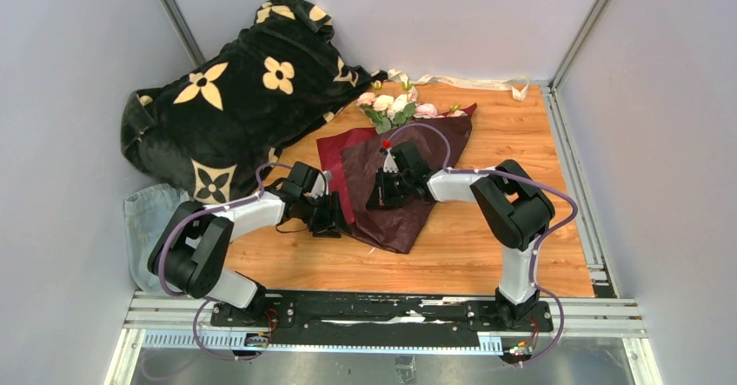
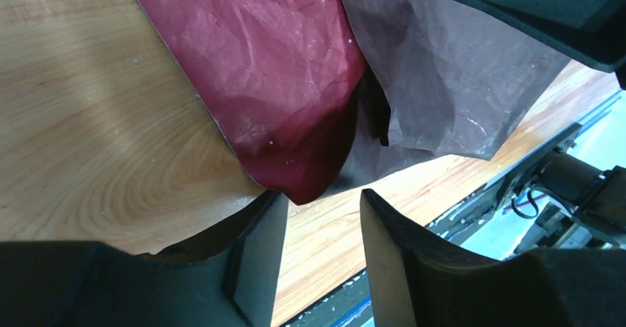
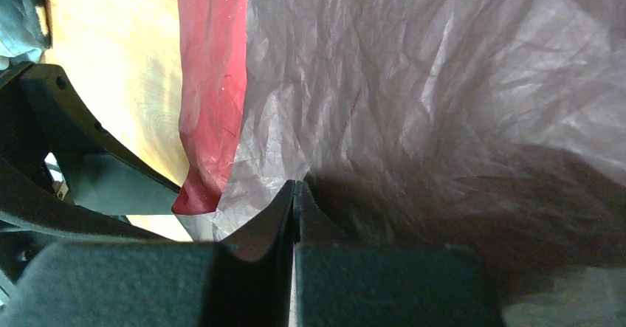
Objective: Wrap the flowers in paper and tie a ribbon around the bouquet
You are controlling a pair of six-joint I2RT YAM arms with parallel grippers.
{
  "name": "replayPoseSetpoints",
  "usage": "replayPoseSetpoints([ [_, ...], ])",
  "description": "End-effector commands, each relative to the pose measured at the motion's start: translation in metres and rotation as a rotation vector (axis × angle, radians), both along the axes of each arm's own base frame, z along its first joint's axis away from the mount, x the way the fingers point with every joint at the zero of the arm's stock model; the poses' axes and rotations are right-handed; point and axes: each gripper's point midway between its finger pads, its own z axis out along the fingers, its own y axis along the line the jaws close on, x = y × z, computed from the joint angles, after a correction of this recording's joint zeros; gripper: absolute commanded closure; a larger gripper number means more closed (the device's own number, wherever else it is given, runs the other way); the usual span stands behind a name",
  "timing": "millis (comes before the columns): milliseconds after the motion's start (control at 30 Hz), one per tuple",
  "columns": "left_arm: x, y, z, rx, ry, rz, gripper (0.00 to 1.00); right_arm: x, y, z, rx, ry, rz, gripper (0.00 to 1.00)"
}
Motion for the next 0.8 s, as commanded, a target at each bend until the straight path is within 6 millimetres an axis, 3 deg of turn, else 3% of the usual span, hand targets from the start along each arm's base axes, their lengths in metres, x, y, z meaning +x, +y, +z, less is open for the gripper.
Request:
replayPoseSetpoints([
  [0, 0.001, 0.011, -0.014, 0.077, -0.008, 0.028, 0.53, -0.017, -0.018, -0.027, -0.125, 0.034, -0.025, 1.0],
  [200, 0.007, 0.017, -0.017, 0.116, -0.027, 0.049, 0.69, -0.027, -0.017, -0.022, -0.126, 0.038, 0.0, 1.0],
  [333, 0.009, 0.017, -0.018, 0.128, -0.025, 0.046, 0.78, -0.034, -0.011, -0.007, -0.144, -0.012, 0.057, 1.0],
  [500, 0.013, 0.014, -0.013, 0.118, -0.034, 0.042, 0.99, -0.035, -0.006, 0.003, -0.137, -0.004, 0.076, 1.0],
  [767, 0.022, 0.007, 0.015, 0.094, -0.078, -0.011, 1.0, -0.049, -0.011, 0.015, -0.103, 0.041, 0.037, 1.0],
])
